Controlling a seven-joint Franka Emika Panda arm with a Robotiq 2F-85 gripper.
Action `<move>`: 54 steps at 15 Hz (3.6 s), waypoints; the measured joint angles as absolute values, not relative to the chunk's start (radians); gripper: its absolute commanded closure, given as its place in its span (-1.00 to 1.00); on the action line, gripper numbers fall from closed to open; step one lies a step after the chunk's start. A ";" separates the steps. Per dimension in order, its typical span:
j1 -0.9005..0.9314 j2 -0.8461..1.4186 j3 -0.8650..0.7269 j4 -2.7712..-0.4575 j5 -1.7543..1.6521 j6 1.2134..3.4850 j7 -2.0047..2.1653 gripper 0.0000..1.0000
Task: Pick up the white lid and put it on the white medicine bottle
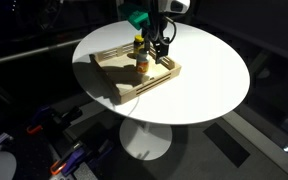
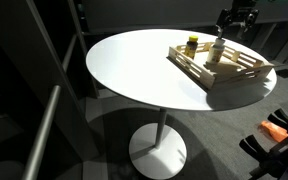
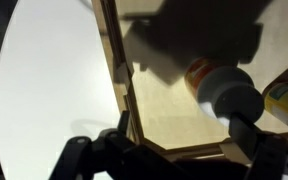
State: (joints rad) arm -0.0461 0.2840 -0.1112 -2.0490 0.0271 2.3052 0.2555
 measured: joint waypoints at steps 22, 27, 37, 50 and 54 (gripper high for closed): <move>-0.027 0.252 -0.099 -2.093 0.027 2.325 0.256 -1.00; -0.027 0.252 -0.099 -2.093 0.027 2.325 0.256 -1.00; -0.025 0.256 -0.096 -2.094 0.027 2.324 0.256 -1.00; -0.025 0.198 -0.088 -2.099 0.035 2.301 0.245 -1.00; -0.027 0.129 -0.082 -2.118 0.063 2.199 0.205 -1.00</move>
State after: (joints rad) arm -0.0266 0.1289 -0.0824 -2.1179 0.0627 2.1992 0.2046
